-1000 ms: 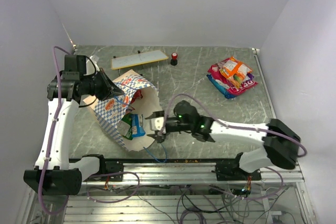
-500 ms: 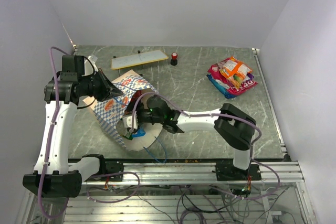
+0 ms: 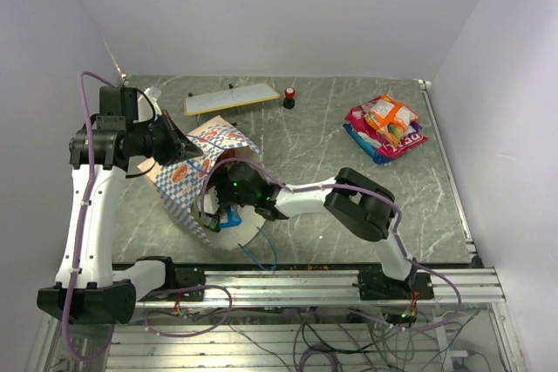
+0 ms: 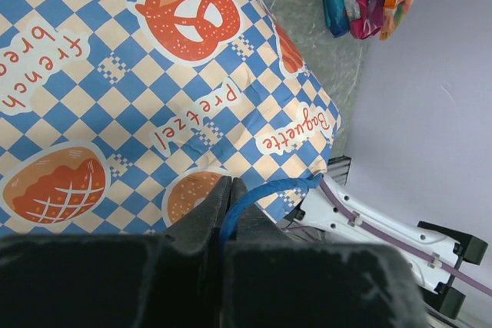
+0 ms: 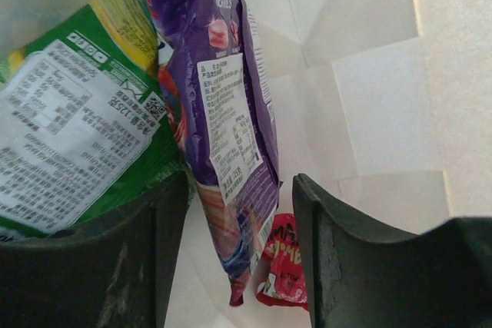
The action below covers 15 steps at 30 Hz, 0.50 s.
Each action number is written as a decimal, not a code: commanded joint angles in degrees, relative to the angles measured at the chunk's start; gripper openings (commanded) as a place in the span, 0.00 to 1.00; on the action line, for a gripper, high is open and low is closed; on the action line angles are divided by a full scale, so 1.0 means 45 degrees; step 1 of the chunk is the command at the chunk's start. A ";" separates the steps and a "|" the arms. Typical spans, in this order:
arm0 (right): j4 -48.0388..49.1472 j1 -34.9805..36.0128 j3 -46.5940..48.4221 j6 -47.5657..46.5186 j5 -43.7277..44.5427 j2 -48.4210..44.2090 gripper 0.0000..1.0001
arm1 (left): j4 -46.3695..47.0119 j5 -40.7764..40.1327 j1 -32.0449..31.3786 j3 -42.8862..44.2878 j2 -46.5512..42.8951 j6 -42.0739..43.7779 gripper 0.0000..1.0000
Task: Take the snacks out of the paper bag
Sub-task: Take out the snack from the paper bag.
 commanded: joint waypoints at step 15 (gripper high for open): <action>0.0062 0.0038 0.0676 0.0722 0.1037 -0.0108 0.06 | 0.0022 -0.0123 -0.0059 -0.0048 -0.0182 0.0215 0.07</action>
